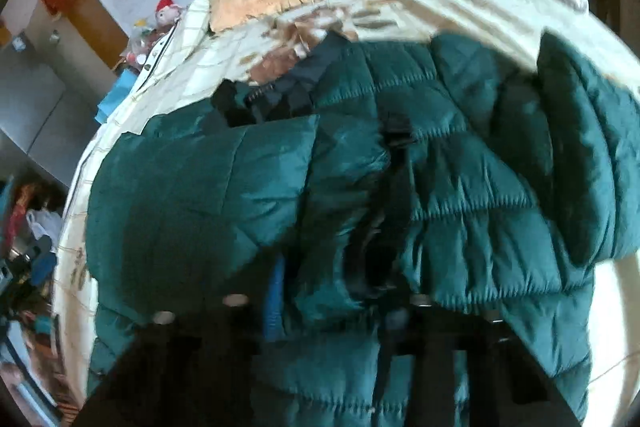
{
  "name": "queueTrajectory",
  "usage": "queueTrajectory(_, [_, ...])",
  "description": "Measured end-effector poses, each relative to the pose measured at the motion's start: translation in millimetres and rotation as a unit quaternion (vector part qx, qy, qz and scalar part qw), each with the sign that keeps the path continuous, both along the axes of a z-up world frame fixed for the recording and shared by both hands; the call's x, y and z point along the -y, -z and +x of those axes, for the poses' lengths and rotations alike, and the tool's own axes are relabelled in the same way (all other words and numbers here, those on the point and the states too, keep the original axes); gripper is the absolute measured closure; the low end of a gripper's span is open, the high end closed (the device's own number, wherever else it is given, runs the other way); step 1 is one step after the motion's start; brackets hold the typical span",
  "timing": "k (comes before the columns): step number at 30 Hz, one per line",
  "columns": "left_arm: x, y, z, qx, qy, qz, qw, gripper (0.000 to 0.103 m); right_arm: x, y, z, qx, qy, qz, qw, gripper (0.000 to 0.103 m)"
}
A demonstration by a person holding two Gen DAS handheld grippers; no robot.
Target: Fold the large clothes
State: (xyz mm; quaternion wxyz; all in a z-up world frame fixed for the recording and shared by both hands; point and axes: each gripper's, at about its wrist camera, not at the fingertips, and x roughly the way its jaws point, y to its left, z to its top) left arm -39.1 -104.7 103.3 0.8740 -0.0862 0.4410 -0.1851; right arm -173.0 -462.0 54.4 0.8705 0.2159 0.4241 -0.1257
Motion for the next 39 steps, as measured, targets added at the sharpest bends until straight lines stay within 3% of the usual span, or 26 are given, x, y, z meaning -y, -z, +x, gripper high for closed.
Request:
queueTrajectory(5, [8,5,4,0.001,0.002,0.008,1.0000,0.037,6,-39,-16,0.044,0.011,-0.076,0.996,0.089])
queueTrajectory(9, [33,19,5,-0.004,0.018,0.033,0.9993,0.037,22,-44,-16,0.025,0.042,-0.138,0.989,0.089])
queueTrajectory(13, [58,38,6,-0.024,0.039,0.064,0.9969,0.037,40,-9,-2,-0.015,0.056,-0.123,0.991,0.089])
queueTrajectory(14, [62,41,5,-0.024,0.042,0.072,0.9962,0.037,45,-1,2,-0.032,0.053,-0.116,0.991,0.085])
queueTrajectory(15, [64,40,4,-0.022,0.044,0.075,0.9960,0.037,47,2,2,-0.044,0.054,-0.110,0.991,0.066])
queueTrajectory(17, [66,36,2,-0.007,0.045,0.072,0.9964,0.037,51,-7,-12,-0.020,0.077,-0.103,0.992,0.047])
queueTrajectory(18, [67,34,2,0.001,0.044,0.073,0.9964,0.037,52,-14,-20,-0.004,0.083,-0.102,0.991,0.044])
queueTrajectory(22, [78,29,6,0.020,0.041,0.083,0.9955,0.037,35,-44,-35,0.039,0.070,-0.115,0.990,0.044])
queueTrajectory(26, [90,30,13,0.030,0.035,0.079,0.9958,0.037,7,-52,-16,0.052,0.007,-0.104,0.993,0.044])
queueTrajectory(32, [103,46,23,0.033,0.031,0.101,0.9939,0.037,-18,-26,31,0.020,-0.044,-0.134,0.990,0.044])
queueTrajectory(39, [106,64,31,0.032,0.032,0.114,0.9925,0.028,14,18,56,-0.029,-0.003,-0.120,0.992,0.044])
